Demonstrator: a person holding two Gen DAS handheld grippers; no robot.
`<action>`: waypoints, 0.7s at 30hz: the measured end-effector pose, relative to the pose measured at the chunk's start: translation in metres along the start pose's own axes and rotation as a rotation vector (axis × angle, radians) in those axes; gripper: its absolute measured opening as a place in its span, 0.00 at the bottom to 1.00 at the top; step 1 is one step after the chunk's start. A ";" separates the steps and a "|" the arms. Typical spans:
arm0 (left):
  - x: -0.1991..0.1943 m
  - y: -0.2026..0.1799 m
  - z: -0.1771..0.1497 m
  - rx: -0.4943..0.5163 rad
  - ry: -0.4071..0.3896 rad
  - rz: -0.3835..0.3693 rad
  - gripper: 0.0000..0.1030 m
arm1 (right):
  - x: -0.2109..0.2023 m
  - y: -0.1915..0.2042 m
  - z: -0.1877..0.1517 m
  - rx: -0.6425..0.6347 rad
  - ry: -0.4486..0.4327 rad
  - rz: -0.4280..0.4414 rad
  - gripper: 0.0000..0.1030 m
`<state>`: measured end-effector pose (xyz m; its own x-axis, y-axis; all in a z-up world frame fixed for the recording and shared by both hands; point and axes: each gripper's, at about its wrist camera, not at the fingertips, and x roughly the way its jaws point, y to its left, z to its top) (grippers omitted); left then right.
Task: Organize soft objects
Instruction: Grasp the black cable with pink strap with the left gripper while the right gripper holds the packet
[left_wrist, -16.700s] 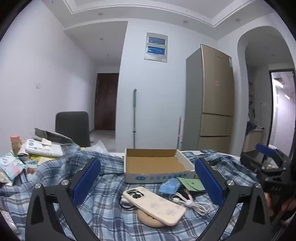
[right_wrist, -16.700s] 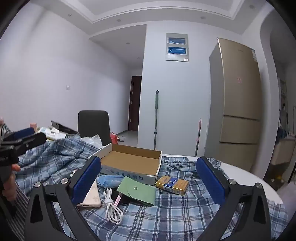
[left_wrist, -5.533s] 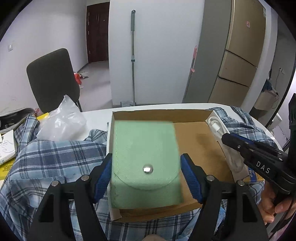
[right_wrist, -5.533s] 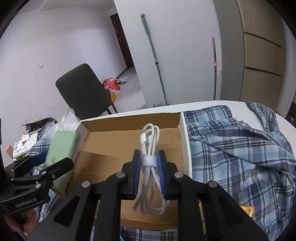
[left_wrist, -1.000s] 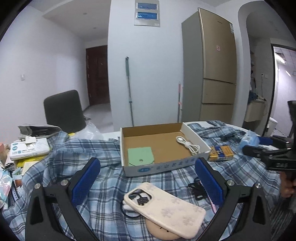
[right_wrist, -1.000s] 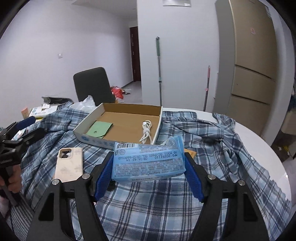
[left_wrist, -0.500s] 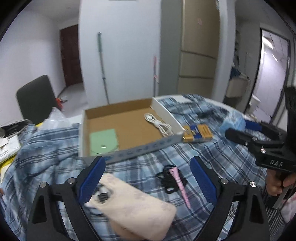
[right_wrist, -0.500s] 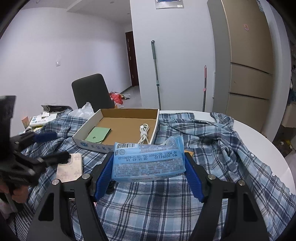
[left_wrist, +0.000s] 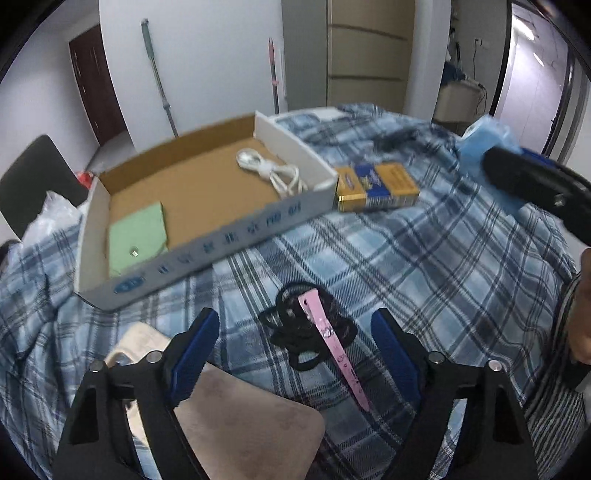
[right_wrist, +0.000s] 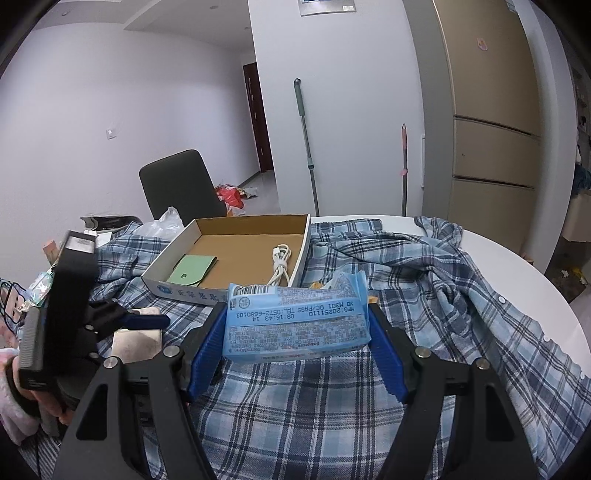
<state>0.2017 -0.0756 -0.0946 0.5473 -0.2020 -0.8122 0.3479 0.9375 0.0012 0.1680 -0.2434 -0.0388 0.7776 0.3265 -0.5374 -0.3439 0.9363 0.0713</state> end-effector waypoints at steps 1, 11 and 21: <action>0.004 0.001 0.000 -0.002 0.016 -0.013 0.77 | 0.000 0.000 0.000 0.000 0.001 0.001 0.70; 0.014 0.005 -0.002 -0.021 0.060 -0.093 0.28 | 0.003 0.000 -0.002 0.001 0.015 -0.001 0.70; -0.029 0.004 0.000 0.002 -0.050 -0.076 0.12 | 0.004 -0.002 -0.001 0.005 0.011 -0.017 0.70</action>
<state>0.1868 -0.0661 -0.0708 0.5567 -0.2862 -0.7799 0.3912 0.9185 -0.0579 0.1717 -0.2442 -0.0420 0.7771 0.3094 -0.5481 -0.3282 0.9423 0.0666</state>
